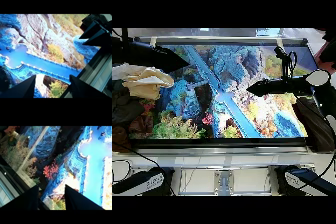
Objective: Fold the shirts.
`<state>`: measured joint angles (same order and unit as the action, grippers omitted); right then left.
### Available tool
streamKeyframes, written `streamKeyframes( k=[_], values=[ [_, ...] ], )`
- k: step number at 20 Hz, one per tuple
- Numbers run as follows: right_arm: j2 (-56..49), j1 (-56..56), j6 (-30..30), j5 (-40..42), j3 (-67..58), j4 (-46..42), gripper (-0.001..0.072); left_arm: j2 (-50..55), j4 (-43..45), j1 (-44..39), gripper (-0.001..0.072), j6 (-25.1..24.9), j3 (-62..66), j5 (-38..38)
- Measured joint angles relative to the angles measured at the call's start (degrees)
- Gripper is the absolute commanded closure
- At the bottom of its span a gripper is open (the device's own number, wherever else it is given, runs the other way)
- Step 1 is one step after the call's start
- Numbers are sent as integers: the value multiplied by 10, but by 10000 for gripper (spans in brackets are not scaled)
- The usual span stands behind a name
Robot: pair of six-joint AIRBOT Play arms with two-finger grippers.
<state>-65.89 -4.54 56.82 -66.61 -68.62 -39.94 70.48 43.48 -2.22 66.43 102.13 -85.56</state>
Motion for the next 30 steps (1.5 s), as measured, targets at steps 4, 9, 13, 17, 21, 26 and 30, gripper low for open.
streamKeyframes(
  k=[4, 9, 13, 17, 21, 26, 30],
  values=[
    [0, 0, 0, 0, 0, 0, 337, 0, 0, 0, 217, 0, 0, 0],
    [0, 0, 0, 0, 0, 0, 337, 0, 0, 0, 217, 0, 0, 0],
    [0, 0, 0, 0, 0, 0, 337, 0, -1, 0, 229, 0, 0, 1],
    [0, 0, 0, 1, 0, 0, 328, 0, 0, 0, 230, 0, 0, 3],
    [0, -1, 0, 42, 0, 6, 328, 0, 57, 0, 373, -9, 0, 28],
    [0, -1, 13, 67, 0, 13, 329, 15, 295, 0, 446, 8, 0, 118],
    [0, -1, 19, 71, 0, 15, 328, 64, 470, 2, 200, 95, 0, 204]
  ],
)
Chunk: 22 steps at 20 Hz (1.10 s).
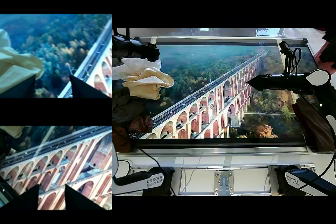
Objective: Fold the shirts.
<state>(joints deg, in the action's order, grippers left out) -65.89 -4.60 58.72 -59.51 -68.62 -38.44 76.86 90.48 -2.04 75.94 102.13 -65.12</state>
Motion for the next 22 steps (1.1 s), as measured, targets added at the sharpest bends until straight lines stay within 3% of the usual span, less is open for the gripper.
streamKeyframes(
  k=[4, 5, 6, 7, 10, 13, 16, 22],
  values=[
    [0, 0, 2, 2, 0, 0, 328, 81, 95, 26, 195, 69, 0, 44],
    [0, 0, 2, 2, 0, 0, 328, 104, 109, 40, 159, 89, 0, 49],
    [0, 0, 2, 2, 0, 0, 328, 125, 117, 55, 44, 112, 0, 53],
    [0, 0, 2, 3, 0, -1, 328, 147, 124, 73, -8, 142, 0, 56],
    [0, 0, 2, 6, 0, -3, 328, 204, 117, 135, -8, 240, 0, 66],
    [0, 0, 2, 10, 0, -5, 328, 248, 41, 199, -8, 302, 0, 79],
    [0, 0, 3, 21, 0, -6, 329, 282, -73, 256, -8, 334, 0, 87],
    [0, 0, 35, 56, 0, -4, 329, 323, -218, 307, 19, 349, 0, 147]
  ],
)
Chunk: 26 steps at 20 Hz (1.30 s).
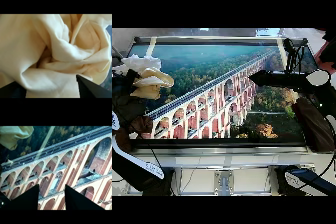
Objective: Fold the shirts.
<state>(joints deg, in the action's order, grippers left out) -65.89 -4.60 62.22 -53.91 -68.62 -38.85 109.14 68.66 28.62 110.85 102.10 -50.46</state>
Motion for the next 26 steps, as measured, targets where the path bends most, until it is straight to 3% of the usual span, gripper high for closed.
streamKeyframes(
  k=[1, 2, 3, 4, 7, 9, 13, 16, 21, 26],
  values=[
    [0, 0, 3, 4, 0, 0, 329, 4, -19, 3, 108, 0, 0, 11],
    [0, 0, 5, 9, 0, 2, 329, 8, -35, 4, 325, -1, 0, 20],
    [0, 0, 7, 12, 0, 2, 329, 11, -48, 6, 635, -4, 0, 27],
    [0, 0, 8, 14, 0, 4, 329, 13, -59, 7, 699, -6, 0, 32],
    [0, 0, 11, 21, 0, 6, 329, 16, -88, 8, 700, -19, 0, 39],
    [0, 0, 12, 30, 0, 6, 329, 17, -140, 9, 700, -56, 2, 30],
    [0, 0, 12, 68, 0, 7, 329, 16, -350, -2, 701, -216, 5, -46],
    [0, 0, 12, 96, 0, -6, 329, 16, -464, -42, 701, -319, 5, -171],
    [0, 0, 11, 115, 0, -87, 329, 16, -428, -208, 701, -382, 5, -343],
    [0, 0, 10, 99, 0, -172, 330, 16, -327, -434, 701, -398, 5, -342]
  ],
)
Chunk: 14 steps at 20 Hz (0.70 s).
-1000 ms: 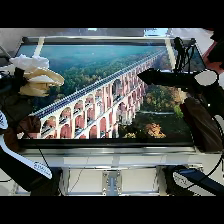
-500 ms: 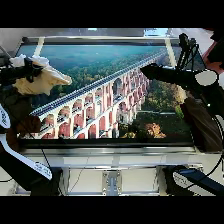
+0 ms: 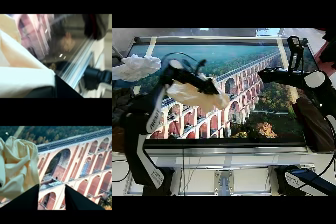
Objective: Fold the shirts.
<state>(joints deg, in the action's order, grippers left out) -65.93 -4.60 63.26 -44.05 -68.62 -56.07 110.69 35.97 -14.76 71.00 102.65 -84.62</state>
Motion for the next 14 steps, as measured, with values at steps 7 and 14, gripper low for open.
streamKeyframes(
  k=[7, 14],
  values=[
    [-1, 0, 2, -35, 1, -105, 330, 0, 104, -235, 66, -12, 2, 83],
    [-2, 0, 26, -47, 1, -170, 330, -5, 265, -194, 2, 61, 129, 118]
  ],
)
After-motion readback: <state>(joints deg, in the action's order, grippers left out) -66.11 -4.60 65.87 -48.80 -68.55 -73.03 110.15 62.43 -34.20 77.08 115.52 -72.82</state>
